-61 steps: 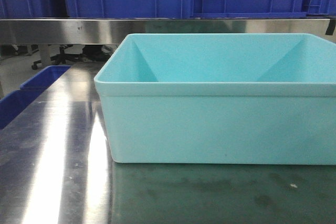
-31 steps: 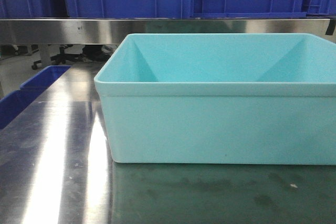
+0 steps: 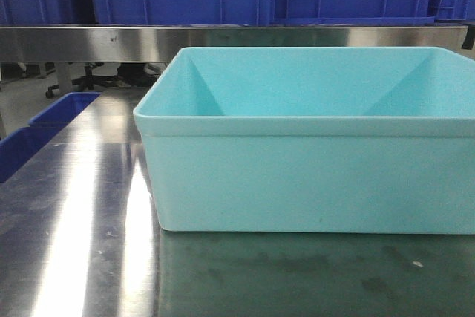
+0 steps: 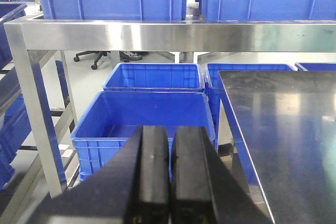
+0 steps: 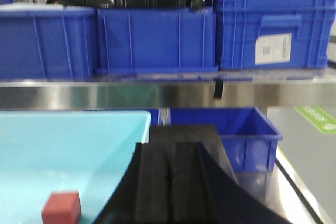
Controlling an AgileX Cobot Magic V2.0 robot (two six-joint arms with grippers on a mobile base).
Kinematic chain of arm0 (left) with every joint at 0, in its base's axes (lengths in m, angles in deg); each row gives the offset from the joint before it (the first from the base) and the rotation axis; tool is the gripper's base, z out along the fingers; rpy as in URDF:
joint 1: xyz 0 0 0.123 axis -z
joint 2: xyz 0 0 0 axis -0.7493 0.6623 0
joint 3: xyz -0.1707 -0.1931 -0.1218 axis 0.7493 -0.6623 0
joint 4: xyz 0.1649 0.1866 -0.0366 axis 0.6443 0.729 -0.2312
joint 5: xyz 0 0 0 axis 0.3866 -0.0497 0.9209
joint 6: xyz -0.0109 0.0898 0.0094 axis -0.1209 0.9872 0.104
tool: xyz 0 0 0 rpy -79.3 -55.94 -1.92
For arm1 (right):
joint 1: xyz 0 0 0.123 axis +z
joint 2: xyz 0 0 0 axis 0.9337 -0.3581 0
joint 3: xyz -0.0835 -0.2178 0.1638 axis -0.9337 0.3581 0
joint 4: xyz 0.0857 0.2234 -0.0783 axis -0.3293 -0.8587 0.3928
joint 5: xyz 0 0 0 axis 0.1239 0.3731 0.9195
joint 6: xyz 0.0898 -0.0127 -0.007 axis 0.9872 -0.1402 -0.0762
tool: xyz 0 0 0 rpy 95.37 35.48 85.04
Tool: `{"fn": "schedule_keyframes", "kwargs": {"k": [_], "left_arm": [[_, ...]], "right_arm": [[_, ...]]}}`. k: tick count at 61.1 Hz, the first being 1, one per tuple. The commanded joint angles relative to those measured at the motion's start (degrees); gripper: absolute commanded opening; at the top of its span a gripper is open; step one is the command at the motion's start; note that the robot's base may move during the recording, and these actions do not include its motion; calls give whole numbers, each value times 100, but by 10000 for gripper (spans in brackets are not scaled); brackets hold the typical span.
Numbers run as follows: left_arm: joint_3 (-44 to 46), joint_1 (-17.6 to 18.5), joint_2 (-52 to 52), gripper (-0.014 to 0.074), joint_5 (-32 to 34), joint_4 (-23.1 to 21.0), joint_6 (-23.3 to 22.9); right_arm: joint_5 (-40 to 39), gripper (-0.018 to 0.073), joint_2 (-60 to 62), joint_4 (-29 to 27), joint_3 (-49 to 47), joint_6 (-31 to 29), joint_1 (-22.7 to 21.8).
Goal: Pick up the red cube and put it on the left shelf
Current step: 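Move the right gripper over the teal bin toward the red cube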
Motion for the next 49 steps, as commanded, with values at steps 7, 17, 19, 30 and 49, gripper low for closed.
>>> {"fn": "schedule_keyframes", "kwargs": {"k": [7, 17, 19, 30, 49], "left_arm": [[-132, 33, -85, 101, 500, -38, -5], [-132, 33, -85, 101, 500, -38, -5], [-132, 33, -85, 101, 500, -38, -5], [-132, 33, -85, 101, 500, -38, -5], [-132, 33, -85, 101, 500, -38, -5]], "right_arm": [[384, 48, -579, 65, -1443, -37, -18], [1422, 48, -1736, 65, -2783, -37, -18], [1616, 48, -1949, 65, -3037, -37, -18], [2807, 48, -3391, -24, -4694, -42, 114], [3892, 50, -5800, -391, -6733, -42, 1478]]}}
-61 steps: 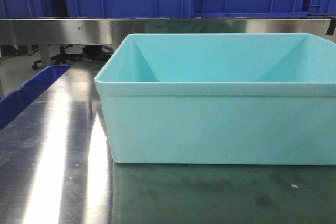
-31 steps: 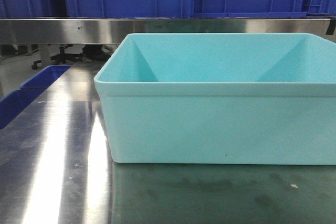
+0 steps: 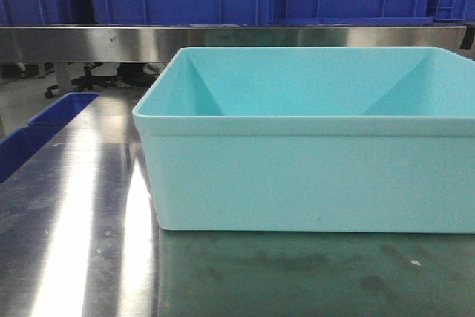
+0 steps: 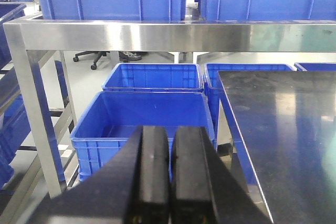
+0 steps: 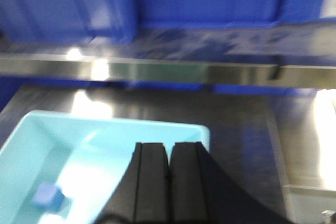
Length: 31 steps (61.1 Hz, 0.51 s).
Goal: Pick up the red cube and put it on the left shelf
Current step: 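Move the right gripper over the teal bin toward the red cube, then lower the right gripper into the teal bin and close on the red cube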
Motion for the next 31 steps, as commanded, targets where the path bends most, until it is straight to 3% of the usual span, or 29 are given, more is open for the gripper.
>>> {"fn": "schedule_keyframes", "kwargs": {"k": [1, 11, 31], "left_arm": [[-132, 33, -85, 101, 500, -38, -5], [-132, 33, -85, 101, 500, -38, -5], [-132, 33, -85, 101, 500, -38, -5]], "right_arm": [[-113, 50, -584, -50, -493, -42, 376], [111, 69, -1655, -50, -812, -42, 874], [151, 390, -3250, -77, -843, 39, 968]]}}
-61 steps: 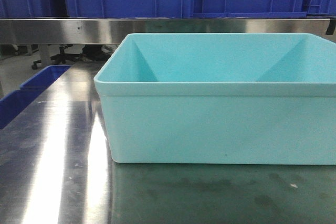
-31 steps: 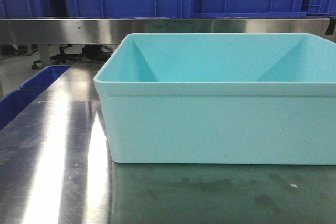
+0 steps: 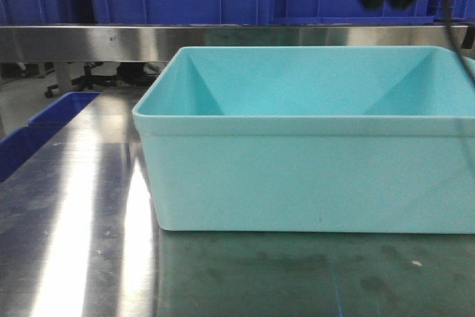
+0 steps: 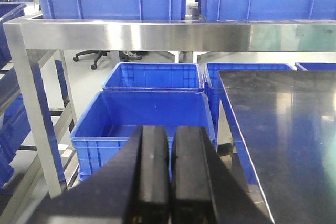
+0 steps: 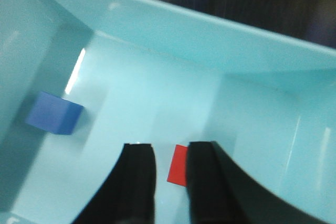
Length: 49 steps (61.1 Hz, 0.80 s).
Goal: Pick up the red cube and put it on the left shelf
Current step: 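Lower the right gripper into the teal bin and close on the red cube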
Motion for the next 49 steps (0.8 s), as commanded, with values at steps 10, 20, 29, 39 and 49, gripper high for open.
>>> {"fn": "schedule_keyframes", "kwargs": {"k": [10, 20, 29, 39, 49], "left_arm": [[-132, 33, -85, 101, 500, -38, -5], [-132, 33, -85, 101, 500, -38, -5], [-132, 33, -85, 101, 500, -38, -5], [-132, 33, -85, 101, 500, -38, -5], [-132, 33, -85, 101, 500, -38, -5]], "right_arm": [[-212, 566, -375, 5, -230, 286, -16], [271, 615, -531, 11, -230, 323, -16], [507, 615, -537, 39, -230, 554, -16], [605, 615, -560, 306, -230, 982, -16], [599, 615, -755, 417, -230, 1237, -16]]}}
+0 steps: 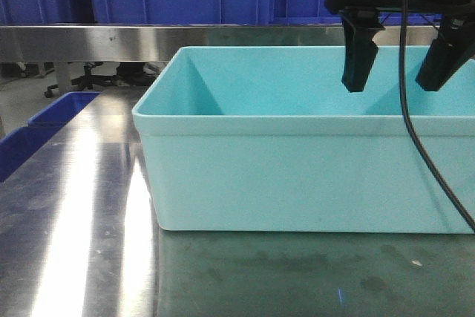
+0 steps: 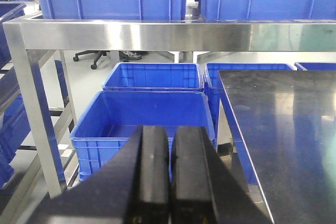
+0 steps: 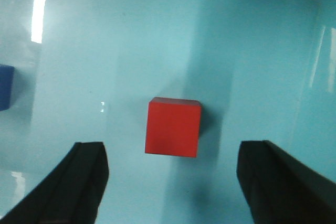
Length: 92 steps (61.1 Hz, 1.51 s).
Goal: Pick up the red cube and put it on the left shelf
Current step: 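Lower the right gripper into the teal bin and close on the red cube, then lift the red cube out of the teal bin with the right gripper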
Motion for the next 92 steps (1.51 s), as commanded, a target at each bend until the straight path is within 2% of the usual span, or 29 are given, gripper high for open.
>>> {"fn": "schedule_keyframes", "kwargs": {"k": [1, 41, 47, 57, 64, 79, 92], "left_arm": [[-132, 33, -85, 101, 500, -38, -5], [-132, 33, -85, 101, 500, -38, -5], [-132, 33, -85, 101, 500, -38, -5], [-132, 33, -85, 101, 500, -38, -5], [-132, 33, -85, 101, 500, -38, -5], [-132, 33, -85, 101, 500, -38, -5], [-132, 33, -85, 101, 500, -38, -5]], "right_arm": [[-124, 615, 65, 132, -212, 142, -16], [-336, 608, -978, 192, -212, 137, -16], [-325, 531, -998, 210, -212, 137, -16], [-290, 292, -992, 210, -215, 137, -16], [-219, 191, -889, 204, -215, 137, -16], [-208, 184, -118, 204, -215, 131, -6], [-273, 184, 873, 204, -207, -239, 55]]}}
